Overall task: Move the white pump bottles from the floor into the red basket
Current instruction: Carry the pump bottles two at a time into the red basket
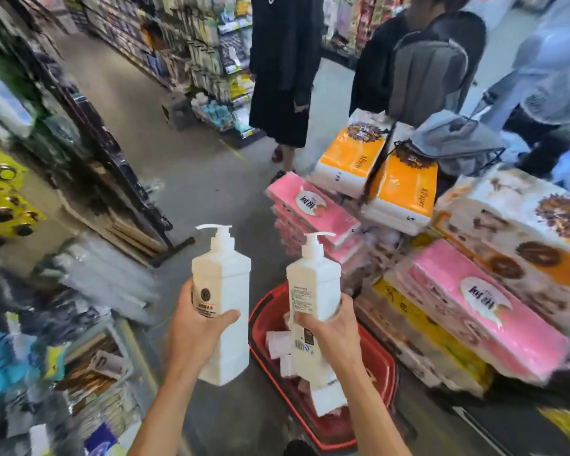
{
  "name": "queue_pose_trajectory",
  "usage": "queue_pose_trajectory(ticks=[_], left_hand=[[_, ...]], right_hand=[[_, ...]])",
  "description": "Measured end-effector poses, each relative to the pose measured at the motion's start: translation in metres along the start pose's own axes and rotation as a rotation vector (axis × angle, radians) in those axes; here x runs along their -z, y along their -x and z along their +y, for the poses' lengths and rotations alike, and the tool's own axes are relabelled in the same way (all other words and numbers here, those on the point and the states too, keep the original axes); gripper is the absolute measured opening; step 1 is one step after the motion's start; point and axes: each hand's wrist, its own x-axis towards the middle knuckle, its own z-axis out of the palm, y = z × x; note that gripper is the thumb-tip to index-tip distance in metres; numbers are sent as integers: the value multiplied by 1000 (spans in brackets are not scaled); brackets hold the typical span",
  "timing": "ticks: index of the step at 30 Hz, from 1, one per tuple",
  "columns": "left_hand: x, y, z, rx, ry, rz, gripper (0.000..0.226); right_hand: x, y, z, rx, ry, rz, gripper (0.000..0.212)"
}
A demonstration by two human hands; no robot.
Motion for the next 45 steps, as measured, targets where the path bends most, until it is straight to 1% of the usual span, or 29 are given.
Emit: queue_pose_trajectory(ticks=[4, 9, 11, 14, 16, 19, 22, 24, 26, 30, 33, 34, 36, 38, 45], left_hand=[[-22, -25, 1, -3, -28, -43, 76], [-58, -58, -13, 12, -65, -172, 70], [-75, -75, -22, 23, -86, -243, 70], [-102, -102, -41, 35, -134, -362, 79], [-121, -118, -52, 35, -177, -452, 83], [-154, -140, -68, 27, -243, -576, 88], [-191, -163, -101, 28, -362, -680, 90], [-215, -176, -124, 11, -463, -730, 91], [-240, -186, -150, -6, -567, -778, 87], [-288, -200, -195, -35, -773, -851, 95], [-319, -212, -225, -77, -923, -870, 96], [-329, -217, -235, -93, -964, -868, 96], [-345, -226, -255, -134, -1028, -865, 97], [-359, -235, -272, -148, -1095, -865, 98], [-389, -262, -328, -127, -1191, -825, 95]], right_hand=[[1, -23, 5, -27, -39, 40, 75], [4, -39, 26, -133, -91, 132, 73], [3, -45, 39, -214, -96, 192, 74], [-6, -55, 66, -332, -110, 272, 77], [-12, -58, 85, -413, -127, 355, 75], [-21, -63, 118, -553, -158, 433, 73], [-35, -71, 163, -677, -199, 504, 77], [-46, -78, 191, -761, -233, 544, 75], [-58, -87, 217, -825, -262, 586, 73], [-86, -111, 273, -950, -313, 593, 73], [-105, -133, 313, -1014, -306, 582, 81], [-110, -141, 323, -1030, -294, 571, 78], [-117, -155, 339, -1042, -277, 567, 68], [-123, -170, 354, -1038, -269, 546, 65], [-147, -212, 396, -1045, -275, 508, 70]])
